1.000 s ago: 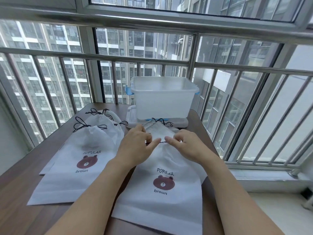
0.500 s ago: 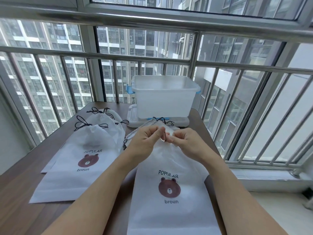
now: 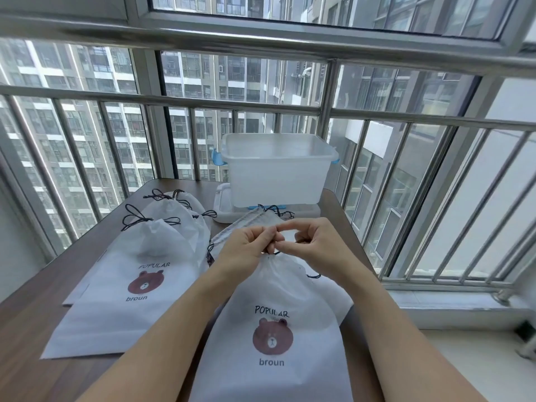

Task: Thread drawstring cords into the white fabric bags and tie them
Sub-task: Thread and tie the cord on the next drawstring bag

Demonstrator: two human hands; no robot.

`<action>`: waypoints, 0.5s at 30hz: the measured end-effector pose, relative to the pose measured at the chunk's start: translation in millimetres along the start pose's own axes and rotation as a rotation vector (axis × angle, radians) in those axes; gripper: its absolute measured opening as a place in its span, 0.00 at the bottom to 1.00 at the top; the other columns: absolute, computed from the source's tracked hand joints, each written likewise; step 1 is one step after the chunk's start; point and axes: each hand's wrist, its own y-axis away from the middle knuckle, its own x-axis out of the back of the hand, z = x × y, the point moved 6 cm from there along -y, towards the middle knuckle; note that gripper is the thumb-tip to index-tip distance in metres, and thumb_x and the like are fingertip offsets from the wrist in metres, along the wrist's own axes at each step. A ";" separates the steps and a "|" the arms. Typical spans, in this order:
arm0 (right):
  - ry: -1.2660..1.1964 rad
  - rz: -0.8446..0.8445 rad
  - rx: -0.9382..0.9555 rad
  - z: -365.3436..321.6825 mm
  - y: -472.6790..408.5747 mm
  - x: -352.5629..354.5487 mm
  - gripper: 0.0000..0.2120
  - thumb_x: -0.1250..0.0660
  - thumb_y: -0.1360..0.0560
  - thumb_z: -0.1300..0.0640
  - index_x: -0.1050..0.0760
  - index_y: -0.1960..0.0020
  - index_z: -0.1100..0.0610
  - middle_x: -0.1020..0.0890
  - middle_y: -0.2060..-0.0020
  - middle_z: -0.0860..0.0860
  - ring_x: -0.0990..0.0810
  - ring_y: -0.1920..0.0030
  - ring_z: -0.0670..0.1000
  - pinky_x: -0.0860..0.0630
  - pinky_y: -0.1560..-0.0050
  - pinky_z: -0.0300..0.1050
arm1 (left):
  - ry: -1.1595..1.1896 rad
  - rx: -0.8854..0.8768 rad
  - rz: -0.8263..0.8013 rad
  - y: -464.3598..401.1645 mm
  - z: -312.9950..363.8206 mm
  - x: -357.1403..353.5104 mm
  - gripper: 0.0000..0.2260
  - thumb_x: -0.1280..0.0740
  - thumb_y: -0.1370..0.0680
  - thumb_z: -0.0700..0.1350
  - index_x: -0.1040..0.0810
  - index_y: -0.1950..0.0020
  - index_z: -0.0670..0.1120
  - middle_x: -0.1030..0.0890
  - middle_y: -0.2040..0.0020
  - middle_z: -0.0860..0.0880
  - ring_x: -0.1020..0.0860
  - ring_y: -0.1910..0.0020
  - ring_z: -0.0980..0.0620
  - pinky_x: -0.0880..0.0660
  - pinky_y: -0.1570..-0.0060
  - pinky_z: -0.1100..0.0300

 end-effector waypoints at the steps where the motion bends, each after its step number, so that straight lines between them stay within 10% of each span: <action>1: 0.025 0.022 0.024 -0.9 -0.3 0.0 0.09 0.23 0.27 0.59 0.13 0.49 0.47 0.40 0.74 0.49 0.44 0.70 0.51 0.44 0.70 0.39 | -0.010 -0.011 0.018 -0.1 0.3 1.8 0.13 0.38 0.17 0.43 0.17 0.55 0.39 0.24 0.68 0.50 0.25 0.67 0.60 0.29 0.61 0.73; 8: 0.060 0.183 0.089 2.5 -4.5 5.6 0.02 0.22 0.28 0.58 0.15 0.57 0.53 0.37 0.77 0.46 0.42 0.73 0.48 0.42 0.71 0.40 | -0.146 -0.052 -0.065 0.1 -1.3 1.6 0.18 0.39 0.16 0.47 0.20 0.52 0.34 0.22 0.65 0.54 0.30 0.61 0.47 0.35 0.57 0.53; 12: -0.070 0.205 -0.037 7.1 -5.4 6.3 0.08 0.29 0.21 0.58 0.21 0.58 0.57 0.23 0.77 0.51 0.23 0.75 0.50 0.29 0.72 0.40 | -0.082 -0.020 -0.121 1.4 -2.4 -5.1 0.15 0.40 0.16 0.45 0.18 0.48 0.36 0.24 0.63 0.52 0.29 0.60 0.50 0.33 0.56 0.62; 15: -0.333 0.179 -0.217 15.8 -3.7 -0.2 0.12 0.39 0.15 0.58 0.29 0.58 0.57 0.34 0.79 0.45 0.39 0.80 0.43 0.43 0.80 0.35 | 0.025 0.004 -0.113 -0.7 -1.7 -8.4 0.13 0.40 0.16 0.42 0.16 0.45 0.40 0.23 0.63 0.53 0.26 0.63 0.59 0.30 0.59 0.72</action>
